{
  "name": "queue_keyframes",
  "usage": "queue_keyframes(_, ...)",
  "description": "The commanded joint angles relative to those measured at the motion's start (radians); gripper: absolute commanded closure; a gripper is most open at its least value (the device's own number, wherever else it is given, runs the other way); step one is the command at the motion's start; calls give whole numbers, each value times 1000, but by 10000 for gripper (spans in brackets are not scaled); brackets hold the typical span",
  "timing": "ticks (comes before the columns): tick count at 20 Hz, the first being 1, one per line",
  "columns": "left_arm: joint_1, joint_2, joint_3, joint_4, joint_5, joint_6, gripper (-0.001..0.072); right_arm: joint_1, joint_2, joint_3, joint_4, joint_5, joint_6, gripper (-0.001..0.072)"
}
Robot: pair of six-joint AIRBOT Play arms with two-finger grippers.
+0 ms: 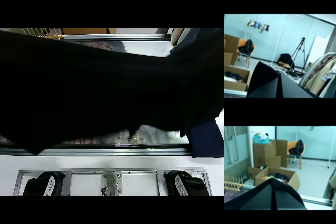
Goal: Fold the clothes and pants, and hang the long-sleeved shirts on hangers.
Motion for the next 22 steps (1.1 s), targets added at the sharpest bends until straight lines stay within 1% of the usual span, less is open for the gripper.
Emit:
queue_keyframes(1, 1, -51, -64, 1, -43, -2, 702, 0, -39, 1, -1, 113, 97, 703)
queue_keyframes(4, 1, -199, -150, 0, -119, -2, 702, 2, -203, 0, -1, 325, 162, 703)
queue_keyframes(5, 1, -260, -178, 0, -140, -2, 701, 2, -279, 0, -1, 392, 166, 703)
queue_keyframes(7, 1, -391, -244, -1, -150, -1, 702, 4, -439, -1, -7, 480, 166, 702)
queue_keyframes(8, -1, -466, -272, -8, -150, -1, 701, 5, -518, -1, -17, 499, 167, 703)
queue_keyframes(11, -27, -692, -319, -8, -115, 0, 701, 33, -761, 0, -87, 486, 166, 703)
queue_keyframes(12, -42, -774, -319, -8, -94, 15, 702, 46, -840, 0, -101, 473, 166, 703)
queue_keyframes(15, -80, -998, -238, -8, -72, 18, 701, 66, -1009, 1, -106, 371, 166, 703)
queue_keyframes(17, -95, -1118, -145, -10, -73, 16, 701, 67, -1075, 1, -107, 273, 166, 703)
queue_keyframes(19, -96, -1195, -62, -11, -93, 13, 701, 65, -1105, 1, -110, 202, 166, 703)
queue_keyframes(21, -84, -1239, 8, -10, -140, 13, 701, 64, -1103, 1, -150, 158, 168, 703)
queue_keyframes(22, -75, -1246, 31, -10, -168, 13, 702, 64, -1095, 1, -190, 157, 186, 703)
